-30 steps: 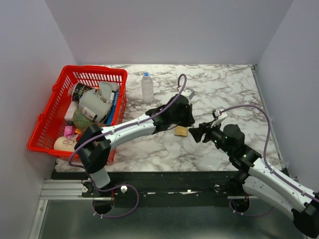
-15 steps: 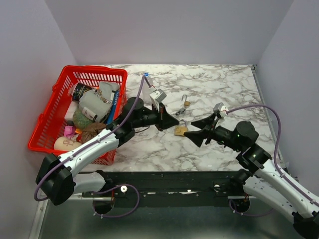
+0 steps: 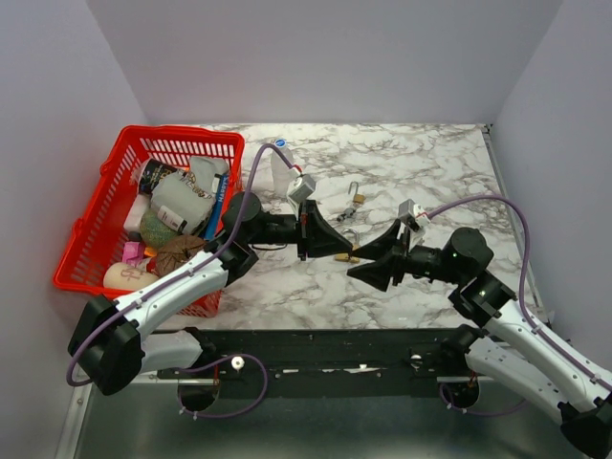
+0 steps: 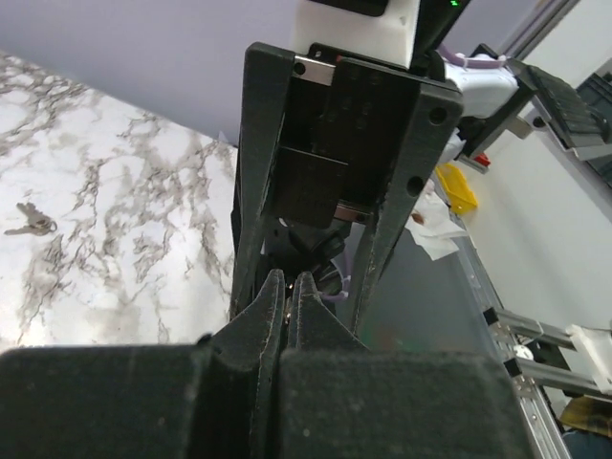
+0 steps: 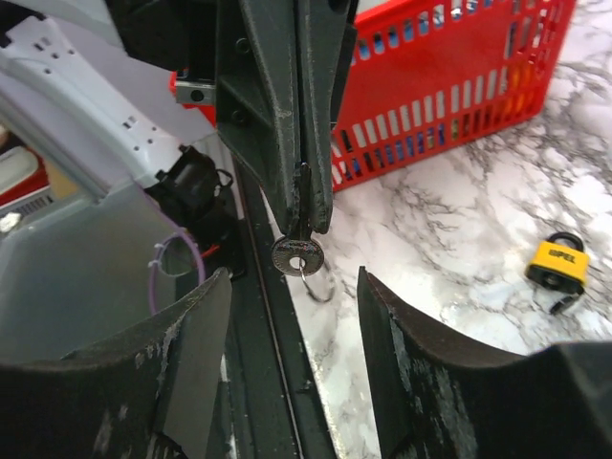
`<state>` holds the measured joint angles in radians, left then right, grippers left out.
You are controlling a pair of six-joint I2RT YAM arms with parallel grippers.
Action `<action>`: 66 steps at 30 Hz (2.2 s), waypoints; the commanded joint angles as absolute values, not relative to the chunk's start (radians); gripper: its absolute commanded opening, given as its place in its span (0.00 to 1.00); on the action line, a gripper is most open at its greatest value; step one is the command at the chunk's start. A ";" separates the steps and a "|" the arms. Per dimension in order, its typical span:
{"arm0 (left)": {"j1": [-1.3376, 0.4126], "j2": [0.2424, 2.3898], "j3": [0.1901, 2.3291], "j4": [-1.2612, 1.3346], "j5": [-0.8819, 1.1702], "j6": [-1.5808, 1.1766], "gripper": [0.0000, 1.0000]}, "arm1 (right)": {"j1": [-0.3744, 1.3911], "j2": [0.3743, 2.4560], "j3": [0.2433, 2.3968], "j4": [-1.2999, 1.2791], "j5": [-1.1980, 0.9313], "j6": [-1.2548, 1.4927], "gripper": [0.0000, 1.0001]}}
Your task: Unlock with the key
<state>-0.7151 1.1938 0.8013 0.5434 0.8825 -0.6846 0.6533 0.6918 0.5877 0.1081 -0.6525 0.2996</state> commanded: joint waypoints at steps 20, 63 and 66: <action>-0.719 1.195 0.788 0.695 1.011 -0.727 0.00 | 0.638 0.778 0.600 0.451 -0.884 0.535 0.35; -0.946 1.373 0.974 -0.060 -0.058 -0.478 0.77 | 0.337 0.652 0.480 0.003 -0.226 0.404 0.01; -0.956 1.452 1.018 -0.107 -0.133 -0.520 0.77 | 0.339 0.534 0.446 -0.055 -0.175 0.379 0.01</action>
<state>-0.9497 1.3731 0.9680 -0.0174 0.0551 -0.4473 0.3447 0.6624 0.4534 0.0879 -0.3733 0.4541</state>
